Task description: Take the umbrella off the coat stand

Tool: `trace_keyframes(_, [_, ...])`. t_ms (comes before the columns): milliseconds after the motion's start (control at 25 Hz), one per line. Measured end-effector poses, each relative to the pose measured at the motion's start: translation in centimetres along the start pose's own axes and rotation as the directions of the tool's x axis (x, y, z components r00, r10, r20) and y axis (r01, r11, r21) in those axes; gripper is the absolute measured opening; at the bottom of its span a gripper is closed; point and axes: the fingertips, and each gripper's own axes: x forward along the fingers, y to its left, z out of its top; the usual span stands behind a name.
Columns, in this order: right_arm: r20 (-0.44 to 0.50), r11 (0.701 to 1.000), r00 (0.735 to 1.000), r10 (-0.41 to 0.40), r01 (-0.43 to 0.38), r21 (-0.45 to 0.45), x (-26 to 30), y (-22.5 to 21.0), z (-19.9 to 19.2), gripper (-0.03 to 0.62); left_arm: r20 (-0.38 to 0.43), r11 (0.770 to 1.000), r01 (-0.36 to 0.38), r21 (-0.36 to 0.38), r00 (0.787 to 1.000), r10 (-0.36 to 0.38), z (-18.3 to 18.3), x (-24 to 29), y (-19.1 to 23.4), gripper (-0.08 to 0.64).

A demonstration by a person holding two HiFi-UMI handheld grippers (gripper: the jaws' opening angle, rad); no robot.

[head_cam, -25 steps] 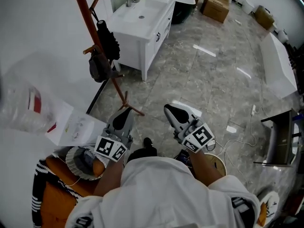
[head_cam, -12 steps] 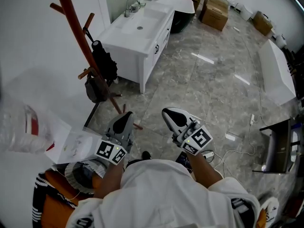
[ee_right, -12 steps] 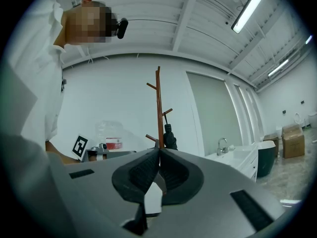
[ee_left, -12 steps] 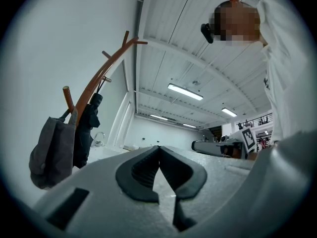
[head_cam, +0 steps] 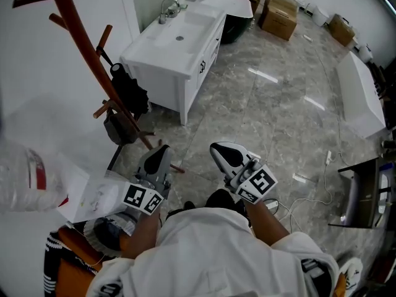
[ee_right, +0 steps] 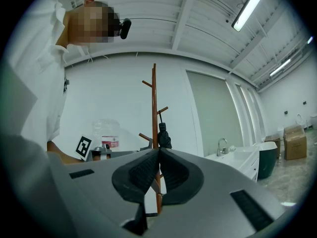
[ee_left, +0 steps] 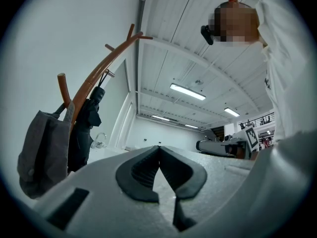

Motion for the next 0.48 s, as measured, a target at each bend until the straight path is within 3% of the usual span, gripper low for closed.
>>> trace_keyframes(240, [0.008, 0.998, 0.998, 0.063, -0.063, 0.017, 1.6, -2.5, -0.3, 0.015, -0.004, 0.999, -0.043, 0.010, 0.999, 0.044, -0.5, 2.4, 1.4, 0.015])
trace_keyframes(480, [0.033, 0.980, 0.981, 0.191, -0.193, 0.053, 4.0, -7.0, -1.1, 0.015, -0.013, 0.984, -0.147, 0.099, 0.989, 0.149, -0.7, 5.8, 3.7, 0.015])
